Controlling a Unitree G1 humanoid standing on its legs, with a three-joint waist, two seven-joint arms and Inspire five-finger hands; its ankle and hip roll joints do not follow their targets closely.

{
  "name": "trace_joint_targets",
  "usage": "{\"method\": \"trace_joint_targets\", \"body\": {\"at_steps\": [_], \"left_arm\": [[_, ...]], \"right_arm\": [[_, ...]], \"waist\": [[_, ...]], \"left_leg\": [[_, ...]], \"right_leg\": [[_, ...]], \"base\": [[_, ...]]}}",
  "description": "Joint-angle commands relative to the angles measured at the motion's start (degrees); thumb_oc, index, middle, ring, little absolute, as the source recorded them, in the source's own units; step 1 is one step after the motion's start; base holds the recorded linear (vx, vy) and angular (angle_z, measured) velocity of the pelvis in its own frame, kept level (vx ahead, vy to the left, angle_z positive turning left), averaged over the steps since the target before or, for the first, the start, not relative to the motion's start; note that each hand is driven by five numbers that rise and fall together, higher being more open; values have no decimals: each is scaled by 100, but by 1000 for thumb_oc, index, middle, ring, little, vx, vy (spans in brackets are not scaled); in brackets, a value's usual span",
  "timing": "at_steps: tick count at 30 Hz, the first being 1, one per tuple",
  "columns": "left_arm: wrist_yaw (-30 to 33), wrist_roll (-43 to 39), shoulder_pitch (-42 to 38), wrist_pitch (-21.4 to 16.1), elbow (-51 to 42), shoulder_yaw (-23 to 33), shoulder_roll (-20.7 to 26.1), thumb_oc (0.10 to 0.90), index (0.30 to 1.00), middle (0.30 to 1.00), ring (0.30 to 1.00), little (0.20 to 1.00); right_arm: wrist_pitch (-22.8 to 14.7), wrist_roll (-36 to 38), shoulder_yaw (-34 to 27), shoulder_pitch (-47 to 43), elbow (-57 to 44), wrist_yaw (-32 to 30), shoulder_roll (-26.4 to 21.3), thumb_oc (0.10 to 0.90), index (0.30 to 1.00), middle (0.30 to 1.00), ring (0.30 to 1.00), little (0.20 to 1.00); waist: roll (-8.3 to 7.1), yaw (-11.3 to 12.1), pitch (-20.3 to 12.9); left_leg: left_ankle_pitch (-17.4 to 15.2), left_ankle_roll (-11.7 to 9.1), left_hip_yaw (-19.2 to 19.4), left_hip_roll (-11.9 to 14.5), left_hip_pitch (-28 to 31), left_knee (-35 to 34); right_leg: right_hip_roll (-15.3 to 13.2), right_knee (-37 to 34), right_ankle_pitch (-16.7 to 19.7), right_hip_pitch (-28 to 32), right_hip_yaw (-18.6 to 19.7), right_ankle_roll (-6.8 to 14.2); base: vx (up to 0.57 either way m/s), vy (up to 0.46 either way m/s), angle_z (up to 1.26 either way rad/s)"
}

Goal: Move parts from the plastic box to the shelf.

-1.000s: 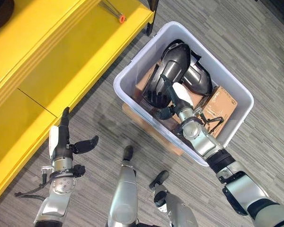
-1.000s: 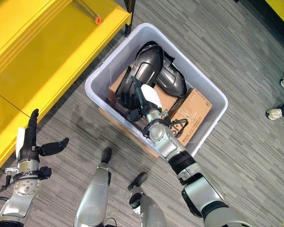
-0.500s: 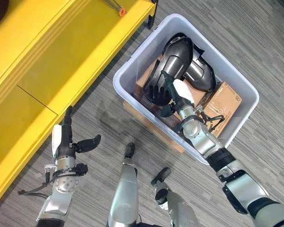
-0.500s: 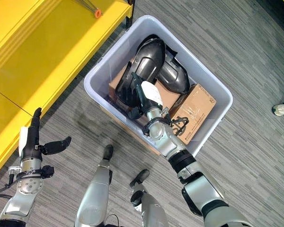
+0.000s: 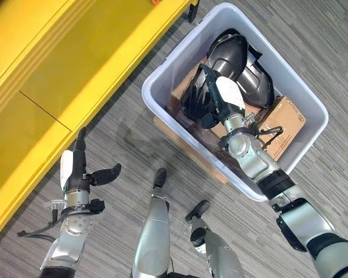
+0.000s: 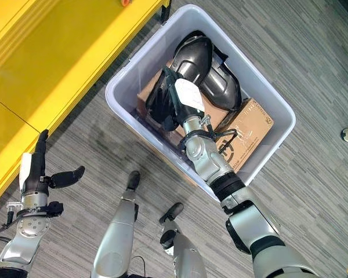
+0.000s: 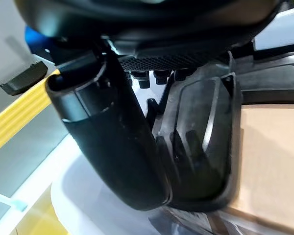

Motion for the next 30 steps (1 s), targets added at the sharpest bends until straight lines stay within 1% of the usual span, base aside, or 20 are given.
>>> {"method": "trace_joint_targets", "body": {"at_steps": [1, 10, 17, 23, 30], "left_arm": [[409, 205, 58, -399, -733, 83, 434, 900, 1000, 1000, 1000, 1000], [454, 203, -5, -361, -723, 8, 411, 900, 1000, 1000, 1000, 1000], [470, 214, -26, -284, -698, -58, 328, 900, 1000, 1000, 1000, 1000], [456, 288, -2, -234, -691, -21, 339, 900, 1000, 1000, 1000, 1000], [423, 258, -87, -239, -647, -46, 391, 900, 1000, 1000, 1000, 1000]], "right_arm": [[-181, -410, -67, -717, -332, -467, -267, 900, 1000, 1000, 1000, 1000], [-111, -316, -82, -663, -26, -546, -122, 900, 1000, 1000, 1000, 1000], [-78, 92, -228, -437, 276, -604, 154, 900, 1000, 1000, 1000, 1000], [-77, 79, -218, -357, 217, -562, 195, 900, 1000, 1000, 1000, 1000], [-89, 87, -271, -384, 36, -612, 128, 900, 1000, 1000, 1000, 1000]], "waist": [[-16, 99, -20], [26, 54, -20], [56, -27, -20], [11, -57, -20], [-91, -79, -21]], "left_leg": [[-90, -196, 306, 281, 53, -246], [-110, -186, 267, 264, -194, -164], [-121, -173, 249, 268, -302, -136], [-150, -160, 260, 275, -215, -151], [-206, -138, 311, 274, 38, -148]], "right_leg": [[-719, 137, 140, 232, 392, 690], [-716, 200, 130, 32, 381, 682], [-715, 231, 133, -67, 366, 686], [-718, 217, 131, 6, 384, 692], [-733, 195, 140, 201, 451, 703]], "base": [[0, 0, 0], [-1, 2, 2], [0, 0, 0], [0, 0, 0], [0, 0, 0]]}}
